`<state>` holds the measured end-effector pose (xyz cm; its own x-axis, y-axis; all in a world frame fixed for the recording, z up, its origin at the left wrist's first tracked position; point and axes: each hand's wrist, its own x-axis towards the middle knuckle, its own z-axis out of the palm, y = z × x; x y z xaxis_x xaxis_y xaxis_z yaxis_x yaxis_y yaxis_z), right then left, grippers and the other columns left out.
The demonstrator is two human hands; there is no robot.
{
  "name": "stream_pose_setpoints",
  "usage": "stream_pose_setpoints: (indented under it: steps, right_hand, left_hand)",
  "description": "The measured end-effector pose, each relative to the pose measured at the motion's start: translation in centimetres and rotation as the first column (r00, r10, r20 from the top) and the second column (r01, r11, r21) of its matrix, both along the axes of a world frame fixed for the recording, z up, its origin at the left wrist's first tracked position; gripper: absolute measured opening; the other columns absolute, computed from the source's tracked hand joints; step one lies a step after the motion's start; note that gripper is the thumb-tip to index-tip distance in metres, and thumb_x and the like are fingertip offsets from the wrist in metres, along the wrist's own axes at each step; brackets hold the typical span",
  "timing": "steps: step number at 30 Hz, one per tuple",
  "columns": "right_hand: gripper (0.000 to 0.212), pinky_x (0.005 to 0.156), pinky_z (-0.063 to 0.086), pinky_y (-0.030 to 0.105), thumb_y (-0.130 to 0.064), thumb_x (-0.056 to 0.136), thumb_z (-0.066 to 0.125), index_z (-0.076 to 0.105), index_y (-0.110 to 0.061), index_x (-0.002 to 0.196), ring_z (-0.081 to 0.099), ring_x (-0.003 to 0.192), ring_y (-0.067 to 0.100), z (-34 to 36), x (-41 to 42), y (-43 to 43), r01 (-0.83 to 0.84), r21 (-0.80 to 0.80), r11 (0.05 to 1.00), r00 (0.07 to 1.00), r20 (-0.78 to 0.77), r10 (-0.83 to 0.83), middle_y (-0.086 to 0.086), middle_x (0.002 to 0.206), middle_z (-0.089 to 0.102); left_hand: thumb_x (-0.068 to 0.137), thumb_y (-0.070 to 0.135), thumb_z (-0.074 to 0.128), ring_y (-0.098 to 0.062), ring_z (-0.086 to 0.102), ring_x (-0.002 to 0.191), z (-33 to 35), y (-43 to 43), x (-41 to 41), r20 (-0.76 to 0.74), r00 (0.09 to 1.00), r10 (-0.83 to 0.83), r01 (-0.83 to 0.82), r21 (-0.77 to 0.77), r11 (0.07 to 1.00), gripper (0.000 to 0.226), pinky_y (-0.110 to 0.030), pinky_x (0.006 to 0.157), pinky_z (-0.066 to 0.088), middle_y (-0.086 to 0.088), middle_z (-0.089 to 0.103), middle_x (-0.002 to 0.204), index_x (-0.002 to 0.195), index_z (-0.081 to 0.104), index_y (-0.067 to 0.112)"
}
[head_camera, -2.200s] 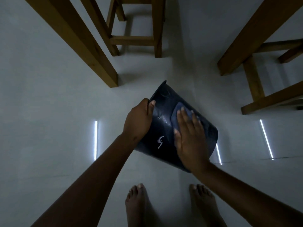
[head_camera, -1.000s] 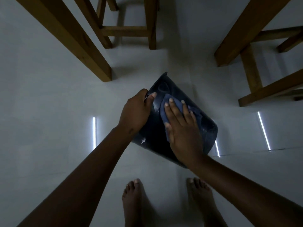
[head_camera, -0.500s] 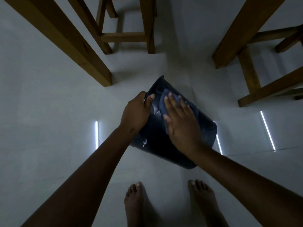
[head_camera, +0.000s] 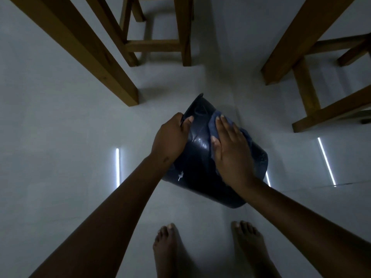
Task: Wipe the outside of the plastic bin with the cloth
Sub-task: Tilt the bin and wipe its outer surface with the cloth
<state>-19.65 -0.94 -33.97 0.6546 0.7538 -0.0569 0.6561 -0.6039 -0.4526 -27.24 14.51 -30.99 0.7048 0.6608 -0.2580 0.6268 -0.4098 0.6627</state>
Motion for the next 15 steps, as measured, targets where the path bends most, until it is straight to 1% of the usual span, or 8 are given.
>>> stream_pose_setpoints:
  steps: [2, 4, 6, 7, 9, 12, 13, 15]
  right_hand:
    - [0.056, 0.116, 0.026, 0.049, -0.037, 0.101, 0.02, 0.023, -0.012, 0.151, 0.018, 0.147, 0.028, -0.1, -1.8, -1.5, -0.033, -0.055, 0.998, 0.998, 0.052, 0.036, 0.006, 0.159, 0.023]
    - [0.056, 0.114, 0.026, 0.052, -0.035, 0.099, 0.026, 0.021, -0.016, 0.152, 0.012, 0.148, 0.03, -0.3, -4.4, -2.9, -0.159, -0.12, 0.98, 0.981, 0.092, 0.17, 0.003, 0.161, 0.018]
    - [0.057, 0.115, 0.025, 0.052, -0.034, 0.099, 0.027, 0.019, -0.017, 0.152, 0.01, 0.149, 0.03, -0.5, -5.0, -2.7, -0.264, -0.14, 0.954, 0.953, 0.114, 0.281, 0.001, 0.162, 0.015]
    - [0.056, 0.116, 0.023, 0.05, -0.035, 0.099, 0.025, 0.019, -0.017, 0.152, 0.01, 0.149, 0.029, -0.3, -4.3, -1.8, -0.267, -0.125, 0.956, 0.952, 0.12, 0.281, 0.001, 0.162, 0.015]
    - [0.054, 0.118, 0.02, 0.047, -0.035, 0.101, 0.019, 0.02, -0.016, 0.152, 0.013, 0.149, 0.026, -0.1, -1.8, 0.3, -0.188, -0.047, 0.981, 0.979, 0.066, 0.191, 0.002, 0.161, 0.018]
    - [0.053, 0.115, 0.029, 0.047, -0.033, 0.102, 0.02, 0.027, -0.01, 0.15, 0.027, 0.145, 0.025, -0.2, 0.5, 0.0, -0.022, 0.033, 0.999, 1.0, -0.013, 0.023, 0.007, 0.156, 0.03]
    - [0.053, 0.114, 0.03, 0.048, -0.033, 0.102, 0.022, 0.028, -0.01, 0.149, 0.027, 0.144, 0.025, -0.3, -0.1, -0.8, -0.013, 0.021, 1.0, 1.0, 0.005, 0.013, 0.008, 0.156, 0.031]
    - [0.054, 0.114, 0.028, 0.05, -0.033, 0.1, 0.026, 0.025, -0.014, 0.15, 0.02, 0.147, 0.029, -0.3, -2.6, -2.4, -0.086, -0.048, 0.995, 0.994, 0.07, 0.089, 0.005, 0.158, 0.026]
  left_hand:
    - [0.1, 0.044, 0.037, -0.017, 0.058, 0.071, -0.1, 0.2, -0.5, 0.0, 1.0, 0.008, -0.008, -0.007, 1.0, 0.035, -0.028, 0.06, 0.039, -0.001, 0.06, 0.077, 0.086, 0.051, 0.015]
    - [0.099, 0.044, 0.038, -0.023, 0.06, 0.075, -0.3, 0.2, -0.6, 0.004, 1.0, 0.018, -0.018, -0.007, 1.0, 0.038, -0.03, 0.064, 0.041, -0.006, 0.063, 0.081, 0.088, 0.053, 0.011]
    - [0.1, 0.044, 0.038, -0.023, 0.06, 0.077, -0.3, 0.1, -0.3, 0.009, 1.0, 0.025, -0.025, -0.019, 1.0, 0.038, -0.031, 0.066, 0.043, -0.006, 0.064, 0.084, 0.089, 0.054, 0.011]
    - [0.1, 0.044, 0.038, -0.022, 0.06, 0.077, -0.1, 0.1, -0.1, 0.011, 1.0, 0.022, -0.022, -0.025, 0.999, 0.036, -0.03, 0.066, 0.042, -0.005, 0.063, 0.084, 0.089, 0.053, 0.013]
    - [0.1, 0.043, 0.039, -0.019, 0.058, 0.074, 0.1, 0.0, 0.3, 0.017, 1.0, 0.009, -0.009, -0.027, 1.0, 0.033, -0.028, 0.063, 0.04, -0.002, 0.062, 0.082, 0.089, 0.053, 0.016]
    - [0.1, 0.042, 0.038, -0.015, 0.056, 0.071, 0.1, 0.1, 0.4, 0.003, 1.0, -0.009, 0.009, -0.029, 1.0, 0.031, -0.022, 0.058, 0.038, 0.001, 0.059, 0.079, 0.089, 0.052, 0.016]
    - [0.1, 0.043, 0.038, -0.016, 0.056, 0.071, 0.1, 0.2, 0.2, -0.003, 1.0, -0.006, 0.006, -0.031, 1.0, 0.033, -0.022, 0.058, 0.039, 0.0, 0.06, 0.079, 0.09, 0.052, 0.015]
    - [0.1, 0.043, 0.038, -0.02, 0.059, 0.073, -0.2, 0.3, -0.1, -0.008, 1.0, 0.018, -0.018, -0.037, 0.999, 0.035, -0.027, 0.06, 0.041, -0.003, 0.062, 0.08, 0.089, 0.053, 0.013]
